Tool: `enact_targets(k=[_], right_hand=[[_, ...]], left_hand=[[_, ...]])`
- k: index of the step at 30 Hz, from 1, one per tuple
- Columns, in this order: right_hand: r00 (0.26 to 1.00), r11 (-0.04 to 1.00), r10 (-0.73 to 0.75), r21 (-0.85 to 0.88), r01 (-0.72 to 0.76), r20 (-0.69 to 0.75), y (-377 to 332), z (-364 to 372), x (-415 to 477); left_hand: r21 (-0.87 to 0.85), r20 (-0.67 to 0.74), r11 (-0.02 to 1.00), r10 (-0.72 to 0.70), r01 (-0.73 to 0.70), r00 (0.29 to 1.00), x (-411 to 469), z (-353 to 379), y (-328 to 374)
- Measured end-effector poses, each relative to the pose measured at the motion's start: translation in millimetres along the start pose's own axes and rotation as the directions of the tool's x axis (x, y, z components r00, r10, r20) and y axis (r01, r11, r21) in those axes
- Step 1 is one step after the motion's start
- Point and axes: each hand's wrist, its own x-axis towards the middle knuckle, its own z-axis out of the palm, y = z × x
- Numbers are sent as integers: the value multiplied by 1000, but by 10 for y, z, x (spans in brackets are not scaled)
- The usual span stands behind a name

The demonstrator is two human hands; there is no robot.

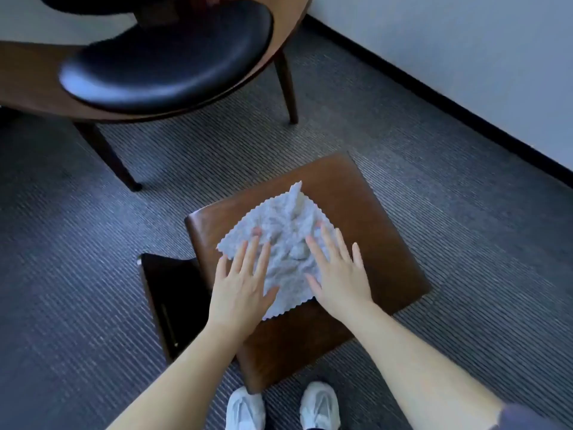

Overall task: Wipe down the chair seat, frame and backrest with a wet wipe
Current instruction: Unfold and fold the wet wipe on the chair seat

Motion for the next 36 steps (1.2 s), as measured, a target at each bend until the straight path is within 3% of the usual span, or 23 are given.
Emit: enact_targets(k=[5,10,14,17,21,28,32,36], right_hand=[[995,998,64,-19,-63,75,71,204,-84],[989,987,144,-76,-142,22,-1,244,-364],[987,997,78,3,-79,-143,30,162,-77],[998,998,13,58,-9,-69,2,234,212],[994,1000,28,0,-28,-102,32,371,545],[975,995,98,18,-97,-198,292,396,727],[982,999,32,-14,-35,-187,182,360,649],[991,997,34,-57,-42,-133,175,466,642]], left_hand=[[-36,61,999,-2,4,998,11,194,85],[-50,144,998,29,-22,989,2,204,102],[-73,73,997,-26,32,997,76,134,75],[-101,34,995,-16,19,999,276,200,79],[-126,30,991,48,-44,998,623,487,102],[-169,4,985,-45,45,999,750,663,-14],[-213,-3,972,-107,104,994,785,570,0],[-150,13,987,-59,60,998,791,655,-110]])
